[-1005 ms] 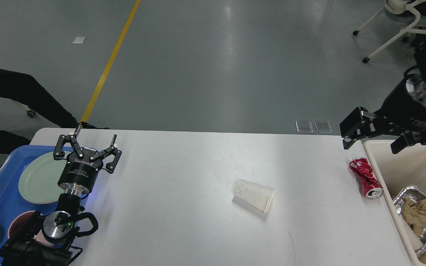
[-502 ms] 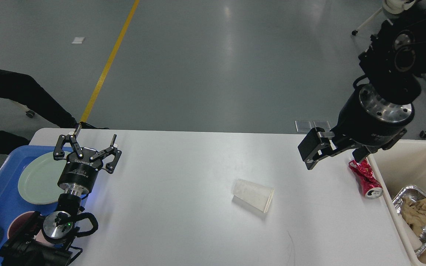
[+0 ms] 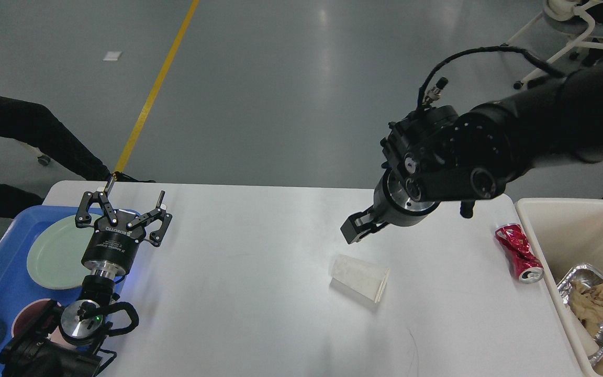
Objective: Tidy desktop
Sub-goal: 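Move the right gripper to the second white paper cup, then grasp the white paper cup and lift it toward the bin, then carry the paper cup over the white bin and release it, then raise the right gripper out of the bin, then lower the right gripper onto the red soda can and grasp it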
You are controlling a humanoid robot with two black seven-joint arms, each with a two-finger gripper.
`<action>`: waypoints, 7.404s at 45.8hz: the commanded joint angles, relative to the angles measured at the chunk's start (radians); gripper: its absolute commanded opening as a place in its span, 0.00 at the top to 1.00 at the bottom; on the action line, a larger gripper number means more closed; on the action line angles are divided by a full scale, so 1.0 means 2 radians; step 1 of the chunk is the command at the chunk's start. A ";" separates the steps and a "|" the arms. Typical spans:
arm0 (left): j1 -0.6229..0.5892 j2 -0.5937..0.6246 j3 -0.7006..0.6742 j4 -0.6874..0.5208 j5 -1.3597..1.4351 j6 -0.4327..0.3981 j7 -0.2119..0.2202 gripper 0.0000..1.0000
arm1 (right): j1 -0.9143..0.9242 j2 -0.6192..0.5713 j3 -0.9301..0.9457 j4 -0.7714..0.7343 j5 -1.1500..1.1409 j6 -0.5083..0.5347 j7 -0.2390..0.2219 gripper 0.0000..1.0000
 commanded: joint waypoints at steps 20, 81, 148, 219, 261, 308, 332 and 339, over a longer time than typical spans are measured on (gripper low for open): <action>0.000 -0.001 0.000 0.000 0.000 0.000 0.001 0.03 | -0.285 0.072 0.010 -0.229 -0.172 -0.012 0.004 0.04; 0.000 0.000 0.000 -0.001 0.000 0.000 0.001 0.03 | -0.330 0.075 0.016 -0.250 -0.102 -0.033 -0.004 1.00; 0.000 0.000 0.000 -0.001 0.000 0.000 0.001 0.03 | 0.172 -0.211 -0.283 0.118 0.316 0.057 -0.056 1.00; 0.000 0.000 0.000 -0.001 0.000 0.000 0.001 0.03 | -0.744 -0.221 0.052 -0.687 0.250 -0.151 -0.043 0.00; 0.000 0.000 0.000 0.000 0.000 0.000 0.001 0.03 | -0.484 -0.317 -0.038 -0.434 0.171 -0.036 -0.044 0.00; 0.000 0.000 0.000 0.000 0.000 0.001 0.000 0.03 | 0.277 -0.235 -0.161 0.117 0.165 0.260 -0.050 0.00; 0.000 0.000 0.000 0.000 0.000 0.000 0.000 0.03 | -0.002 -0.326 -0.119 -0.079 0.138 0.056 -0.042 0.00; 0.000 0.000 0.000 0.000 0.000 0.000 0.000 0.03 | -0.120 -0.320 -0.075 -0.132 0.014 0.026 -0.030 0.04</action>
